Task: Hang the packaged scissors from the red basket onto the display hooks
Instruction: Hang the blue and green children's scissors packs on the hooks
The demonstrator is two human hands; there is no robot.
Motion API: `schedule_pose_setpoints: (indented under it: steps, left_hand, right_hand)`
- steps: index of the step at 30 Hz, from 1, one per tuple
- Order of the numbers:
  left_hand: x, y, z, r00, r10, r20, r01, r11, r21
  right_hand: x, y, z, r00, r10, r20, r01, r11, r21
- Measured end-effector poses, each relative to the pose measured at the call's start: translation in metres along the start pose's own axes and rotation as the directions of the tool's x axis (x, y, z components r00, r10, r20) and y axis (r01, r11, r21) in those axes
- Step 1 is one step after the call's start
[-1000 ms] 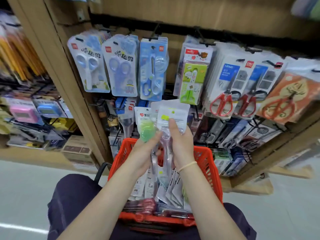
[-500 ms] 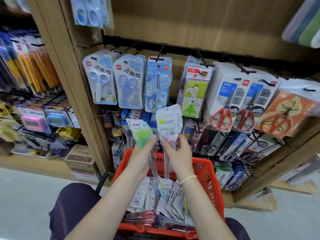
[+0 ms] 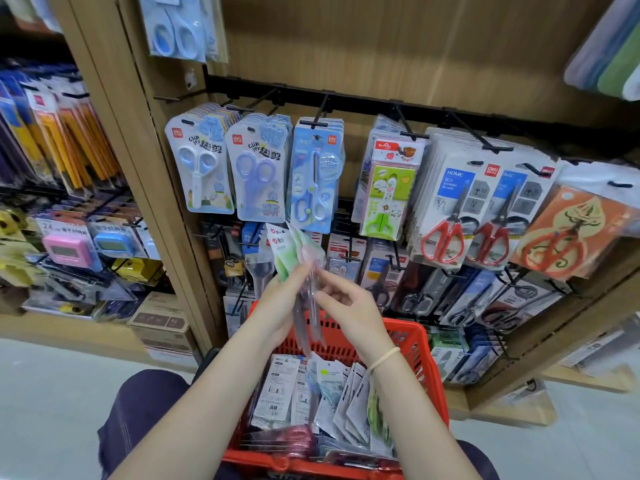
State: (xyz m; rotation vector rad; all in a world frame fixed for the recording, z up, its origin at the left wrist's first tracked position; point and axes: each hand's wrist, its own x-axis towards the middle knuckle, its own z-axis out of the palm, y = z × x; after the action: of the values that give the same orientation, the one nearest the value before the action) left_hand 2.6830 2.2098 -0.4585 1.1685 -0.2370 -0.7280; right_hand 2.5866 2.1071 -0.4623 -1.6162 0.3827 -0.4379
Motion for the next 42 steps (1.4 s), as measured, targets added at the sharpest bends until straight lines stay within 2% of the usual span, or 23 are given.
schedule_pose_setpoints:
  steps: [4, 8, 10, 13, 15, 17, 19, 22, 28, 34, 37, 42]
  left_hand:
    - [-0.001, 0.005, 0.001, 0.993, -0.118, -0.009, 0.118, 0.992, -0.038]
    - [-0.004, 0.012, 0.005, 0.999, -0.026, 0.033, 0.028, 0.998, -0.048]
    - [-0.006, 0.021, 0.005, 0.998, 0.028, 0.058, -0.025, 0.999, -0.043]
    - [-0.009, 0.039, 0.004, 0.995, 0.061, 0.078, -0.055, 0.996, -0.074]
    - [-0.01, 0.05, 0.005, 0.995, 0.071, 0.076, -0.067, 0.996, -0.057]
    - [-0.011, 0.063, 0.009, 0.989, 0.126, 0.071, -0.122, 0.991, -0.055]
    - [-0.009, 0.078, 0.011, 0.978, 0.194, 0.08, -0.187, 0.978, -0.089]
    - [-0.007, 0.11, 0.014, 0.97, 0.236, 0.052, -0.229, 0.967, -0.113]
    - [-0.003, 0.176, 0.012, 0.959, 0.281, -0.026, -0.28, 0.942, -0.187]
    - [0.009, 0.228, 0.003, 0.925, 0.375, -0.065, -0.379, 0.921, -0.092]
    - [0.014, 0.251, 0.001, 0.884, 0.463, -0.072, -0.467, 0.883, -0.054]
    - [0.02, 0.283, -0.006, 0.837, 0.545, -0.046, -0.547, 0.834, -0.075]
  right_hand:
    - [0.003, -0.003, 0.0, 0.997, -0.057, -0.054, 0.055, 0.997, -0.051]
    - [0.009, -0.012, -0.001, 0.989, -0.097, -0.111, 0.09, 0.993, -0.071]
    - [0.015, -0.02, -0.002, 0.982, -0.084, -0.167, 0.083, 0.996, -0.012]
    - [0.024, -0.047, 0.001, 0.956, -0.007, -0.293, 0.059, 0.984, 0.17]
    - [0.03, -0.07, 0.007, 0.962, -0.03, -0.271, 0.092, 0.971, 0.22]
    - [0.037, -0.09, 0.015, 0.97, -0.104, -0.221, 0.149, 0.968, 0.2]
    - [0.045, -0.109, 0.022, 0.96, -0.149, -0.236, 0.191, 0.967, 0.167]
    - [0.062, -0.136, 0.029, 0.948, -0.153, -0.279, 0.193, 0.973, 0.124]
    - [0.094, -0.192, 0.034, 0.959, -0.189, -0.213, 0.233, 0.951, 0.205]
    - [0.123, -0.247, 0.028, 0.948, -0.258, -0.188, 0.292, 0.939, 0.182]
    - [0.137, -0.279, 0.036, 0.929, -0.312, -0.201, 0.34, 0.932, 0.124]
    - [0.164, -0.327, 0.059, 0.904, -0.364, -0.223, 0.393, 0.914, 0.098]
